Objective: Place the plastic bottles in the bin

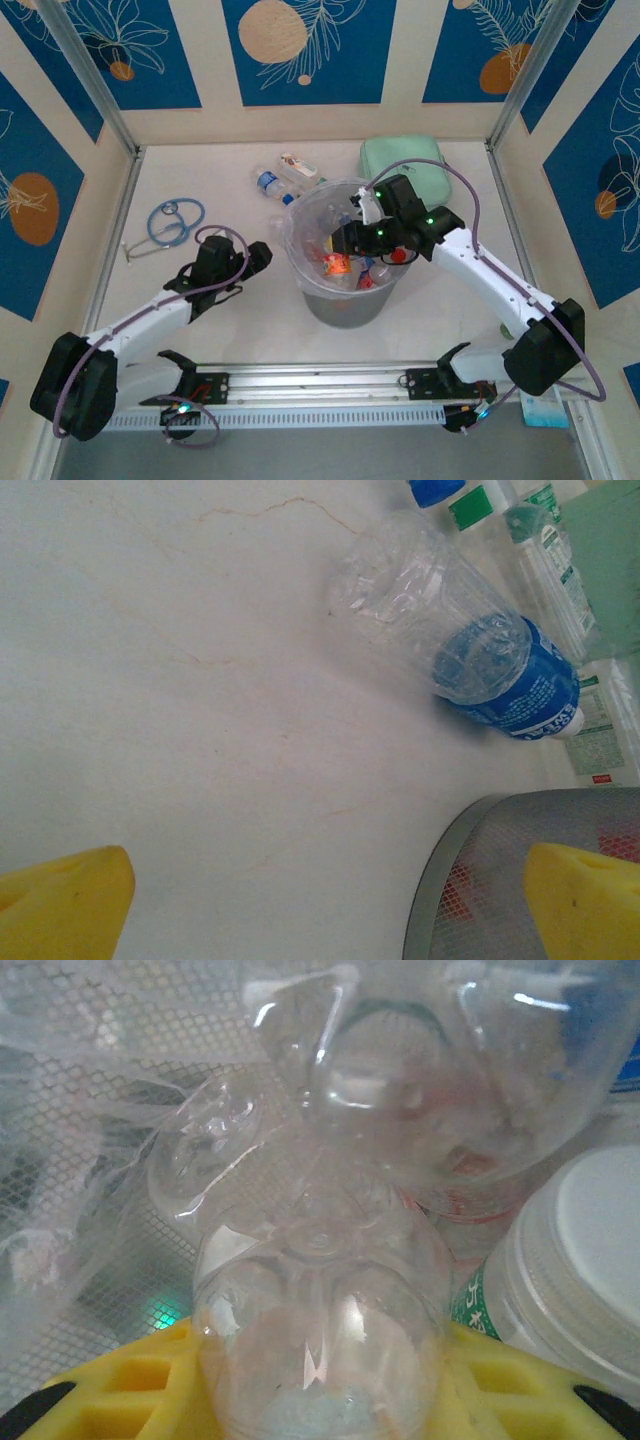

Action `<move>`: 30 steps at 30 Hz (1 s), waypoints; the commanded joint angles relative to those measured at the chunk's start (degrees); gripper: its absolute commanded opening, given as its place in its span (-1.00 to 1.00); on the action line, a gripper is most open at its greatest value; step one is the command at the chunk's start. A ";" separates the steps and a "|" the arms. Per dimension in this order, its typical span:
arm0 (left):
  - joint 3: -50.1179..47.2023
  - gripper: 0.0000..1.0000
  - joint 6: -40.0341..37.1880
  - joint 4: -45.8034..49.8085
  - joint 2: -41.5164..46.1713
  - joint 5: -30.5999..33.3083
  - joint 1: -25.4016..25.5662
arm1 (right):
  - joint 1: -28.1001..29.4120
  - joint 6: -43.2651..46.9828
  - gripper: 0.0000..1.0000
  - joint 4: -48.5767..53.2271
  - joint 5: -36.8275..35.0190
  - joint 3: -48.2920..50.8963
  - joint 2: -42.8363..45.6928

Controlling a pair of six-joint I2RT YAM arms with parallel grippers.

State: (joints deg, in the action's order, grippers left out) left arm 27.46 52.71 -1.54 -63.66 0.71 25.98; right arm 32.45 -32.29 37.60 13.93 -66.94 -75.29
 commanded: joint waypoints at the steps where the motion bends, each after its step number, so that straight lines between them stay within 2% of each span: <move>1: -0.40 0.98 0.37 -2.45 -1.21 -0.28 -0.66 | 1.03 -8.88 -1.00 -0.75 -4.48 3.01 -2.87; 3: -0.39 0.99 0.46 -3.02 -1.79 -0.68 -0.66 | 1.36 -11.15 -0.85 -1.81 -5.02 3.29 -2.42; 6: -0.36 0.99 0.55 -3.51 -2.47 -0.97 -0.66 | 1.86 -10.95 -0.47 -2.80 -5.00 2.84 -0.66; 12: -0.48 0.98 2.06 -4.68 -3.47 -1.71 -1.02 | 2.13 -4.84 0.22 0.45 -8.27 -0.04 2.80; 19: -0.32 0.98 1.84 -5.06 -3.18 -2.82 -2.04 | 2.09 3.77 0.80 7.05 -10.88 -6.57 5.36; 21: -0.31 0.98 1.78 -4.71 -2.64 -2.95 -2.46 | 2.03 6.04 0.86 9.01 -12.90 -9.15 5.54; 26: -0.26 0.98 1.95 -4.91 -2.17 -3.51 -3.21 | 0.75 10.88 0.87 10.54 -16.66 -16.10 6.27; 30: 1.29 0.99 0.85 -5.93 -3.15 -3.06 -3.54 | -1.71 14.90 0.79 14.65 -28.08 -20.46 6.38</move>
State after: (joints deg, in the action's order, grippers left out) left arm 27.44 54.15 -5.67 -66.78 -1.76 23.22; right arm 32.25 -22.57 47.48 -4.93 -84.86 -69.89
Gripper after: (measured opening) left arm 0.992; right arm 0.903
